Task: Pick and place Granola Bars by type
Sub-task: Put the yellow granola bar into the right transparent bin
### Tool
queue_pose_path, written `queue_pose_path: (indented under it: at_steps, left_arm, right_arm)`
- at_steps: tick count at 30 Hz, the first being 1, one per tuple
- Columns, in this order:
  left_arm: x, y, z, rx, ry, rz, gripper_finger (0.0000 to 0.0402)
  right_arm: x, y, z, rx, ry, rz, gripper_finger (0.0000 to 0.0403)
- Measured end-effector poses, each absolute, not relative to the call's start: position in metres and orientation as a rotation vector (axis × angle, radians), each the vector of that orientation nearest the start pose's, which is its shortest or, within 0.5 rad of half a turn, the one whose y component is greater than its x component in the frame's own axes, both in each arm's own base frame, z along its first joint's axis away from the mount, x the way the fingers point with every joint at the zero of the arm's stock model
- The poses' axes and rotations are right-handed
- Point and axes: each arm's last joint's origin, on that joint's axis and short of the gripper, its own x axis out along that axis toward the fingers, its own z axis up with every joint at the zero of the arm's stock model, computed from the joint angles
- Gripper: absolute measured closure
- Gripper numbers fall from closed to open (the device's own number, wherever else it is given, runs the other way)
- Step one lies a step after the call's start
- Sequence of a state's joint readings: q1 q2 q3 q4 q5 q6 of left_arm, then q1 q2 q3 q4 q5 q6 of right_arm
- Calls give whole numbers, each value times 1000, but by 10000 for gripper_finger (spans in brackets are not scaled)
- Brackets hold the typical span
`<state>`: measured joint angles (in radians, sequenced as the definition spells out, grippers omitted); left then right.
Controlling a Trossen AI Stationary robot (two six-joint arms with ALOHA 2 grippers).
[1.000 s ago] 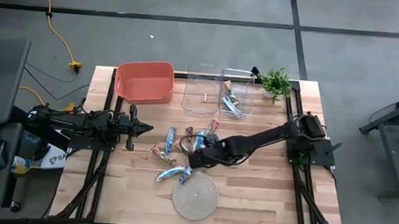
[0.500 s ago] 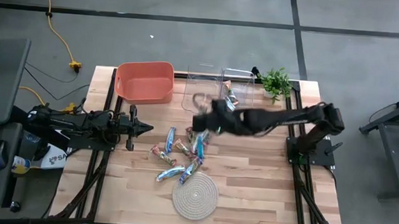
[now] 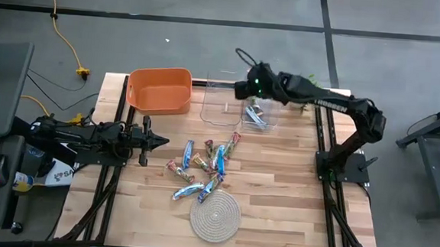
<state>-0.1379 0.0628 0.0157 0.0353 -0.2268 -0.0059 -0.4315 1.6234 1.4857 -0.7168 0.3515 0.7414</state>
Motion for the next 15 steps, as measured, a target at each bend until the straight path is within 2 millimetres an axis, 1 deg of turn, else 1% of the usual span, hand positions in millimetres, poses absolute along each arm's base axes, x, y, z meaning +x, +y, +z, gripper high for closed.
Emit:
queue_pose_path:
  at_steps: [4, 7, 11, 15]
  left_arm:
    - [100, -7, 167, -4, 12, 89, 401]
    - [100, -7, 167, -4, 11, 89, 401]
    - [100, -7, 167, -4, 12, 89, 401]
    - [100, -7, 167, -4, 12, 89, 401]
  right_arm:
    - [291, -185, 307, 686, 721, -1072, 340]
    - [282, -200, 295, 673, 806, -1062, 340]
    - [277, -208, 269, 653, 903, -1012, 340]
    - [271, -211, 240, 673, 935, -947, 340]
